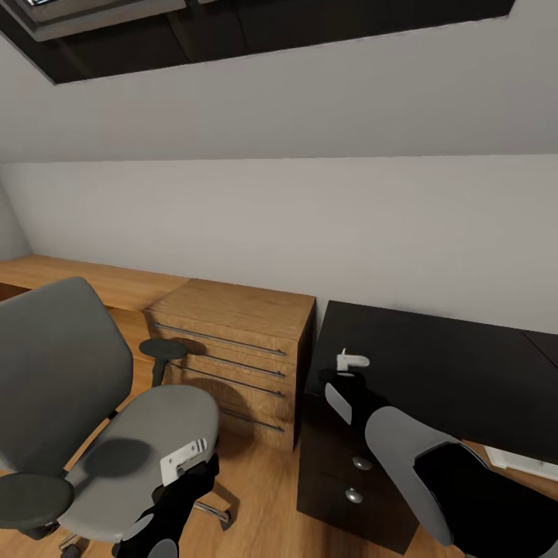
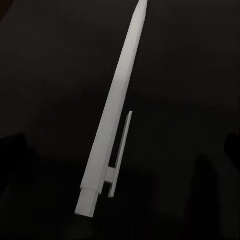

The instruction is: In the bedroom, organize the workspace by keeping the computer under the desk, ensuring the monitor is on the desk, placing the keyboard on the desk next to the monitor, placing the mouse on the desk next to the keyboard, moving the folder from the swivel chair onto the desk next to the mouse, stacking the notebook on top of the folder with the pen on top of the notebook, and positioning the swivel chair next to the desk.

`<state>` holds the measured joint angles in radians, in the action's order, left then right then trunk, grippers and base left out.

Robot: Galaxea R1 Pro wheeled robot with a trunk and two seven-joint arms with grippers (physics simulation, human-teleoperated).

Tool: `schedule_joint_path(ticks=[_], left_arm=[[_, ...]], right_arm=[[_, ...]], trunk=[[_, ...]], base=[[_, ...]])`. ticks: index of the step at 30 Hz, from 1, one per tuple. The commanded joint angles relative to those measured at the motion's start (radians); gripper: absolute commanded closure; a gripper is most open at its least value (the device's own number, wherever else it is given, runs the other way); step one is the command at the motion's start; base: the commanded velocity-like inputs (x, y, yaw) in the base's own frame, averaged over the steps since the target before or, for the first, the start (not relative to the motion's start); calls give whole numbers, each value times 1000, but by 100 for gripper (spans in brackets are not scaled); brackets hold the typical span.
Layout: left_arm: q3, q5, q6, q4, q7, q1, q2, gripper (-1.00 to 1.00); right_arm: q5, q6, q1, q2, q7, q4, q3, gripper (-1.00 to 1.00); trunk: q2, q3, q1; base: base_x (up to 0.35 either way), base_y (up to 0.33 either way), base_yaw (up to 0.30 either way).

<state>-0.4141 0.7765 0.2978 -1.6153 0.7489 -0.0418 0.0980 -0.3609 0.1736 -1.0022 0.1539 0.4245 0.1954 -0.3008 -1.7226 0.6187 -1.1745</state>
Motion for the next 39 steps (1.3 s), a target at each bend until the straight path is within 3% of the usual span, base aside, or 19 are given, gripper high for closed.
schedule_joint_path(ticks=[1, 39], left_arm=[[-2, 4, 3, -2, 7, -1, 1, -100], [-5, 4, 6, -2, 7, -1, 2, -100]], right_arm=[[-15, 25, 0, 0, 5, -9, -3, -100], [-13, 41, 0, 0, 5, -7, -1, -100]], trunk=[[0, 1, 0], [0, 1, 0]], base=[[0, 0, 0], [17, 0, 0]])
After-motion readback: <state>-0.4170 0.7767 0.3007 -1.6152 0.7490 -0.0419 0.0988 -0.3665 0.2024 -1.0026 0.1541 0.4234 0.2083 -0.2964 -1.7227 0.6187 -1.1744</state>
